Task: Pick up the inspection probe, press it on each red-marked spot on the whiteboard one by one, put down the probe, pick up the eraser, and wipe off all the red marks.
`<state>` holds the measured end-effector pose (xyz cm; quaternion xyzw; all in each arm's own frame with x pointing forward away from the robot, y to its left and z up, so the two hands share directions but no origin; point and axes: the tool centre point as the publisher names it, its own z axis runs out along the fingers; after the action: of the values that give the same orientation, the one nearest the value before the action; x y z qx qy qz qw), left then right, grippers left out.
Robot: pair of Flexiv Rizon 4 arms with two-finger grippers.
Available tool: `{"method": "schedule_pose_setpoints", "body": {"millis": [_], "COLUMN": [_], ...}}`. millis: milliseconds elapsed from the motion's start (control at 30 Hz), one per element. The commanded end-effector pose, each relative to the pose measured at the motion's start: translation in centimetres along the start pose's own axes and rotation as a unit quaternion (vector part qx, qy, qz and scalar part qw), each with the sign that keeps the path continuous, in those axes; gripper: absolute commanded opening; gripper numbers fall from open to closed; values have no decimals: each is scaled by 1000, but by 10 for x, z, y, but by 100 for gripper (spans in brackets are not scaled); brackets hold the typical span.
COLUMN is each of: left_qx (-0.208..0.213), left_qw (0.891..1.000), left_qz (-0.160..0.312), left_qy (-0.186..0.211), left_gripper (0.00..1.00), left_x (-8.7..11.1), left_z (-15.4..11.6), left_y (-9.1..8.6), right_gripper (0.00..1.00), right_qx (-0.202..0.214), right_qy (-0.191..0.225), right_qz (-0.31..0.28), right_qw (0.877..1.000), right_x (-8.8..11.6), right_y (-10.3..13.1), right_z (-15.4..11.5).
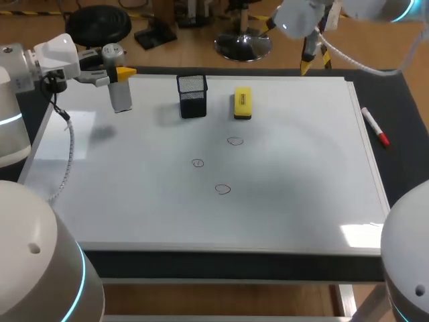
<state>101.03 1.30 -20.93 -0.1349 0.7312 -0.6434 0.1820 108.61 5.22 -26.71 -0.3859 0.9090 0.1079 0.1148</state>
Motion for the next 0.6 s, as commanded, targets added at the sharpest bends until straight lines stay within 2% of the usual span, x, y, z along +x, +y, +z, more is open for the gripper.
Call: {"method": "schedule_pose_setpoints", "body": {"millis": [33,300,433,600], "left_qx": [1,1,1,1], "left_qw": [1000,1000,1000,1000], "left_qz": [1,1,1,1], "left_qy": [0,0,0,0], "left_gripper": [0,0,0,0], "left_x": [0,0,0,0], "left_z": [0,0,0,0], "left_y": [0,0,0,0], "right_gripper": [100,100,100,100], "right_qx": [0,0,-6,-20], "right_qy": [177,177,193,222], "right_qz": [-1,-1,-69,-108], "right_qw": [984,984,979,969], "right_x": [-4,-4,-10,-8], "right_y": [0,0,10,14], "right_z": [-3,-3,19,43]}}
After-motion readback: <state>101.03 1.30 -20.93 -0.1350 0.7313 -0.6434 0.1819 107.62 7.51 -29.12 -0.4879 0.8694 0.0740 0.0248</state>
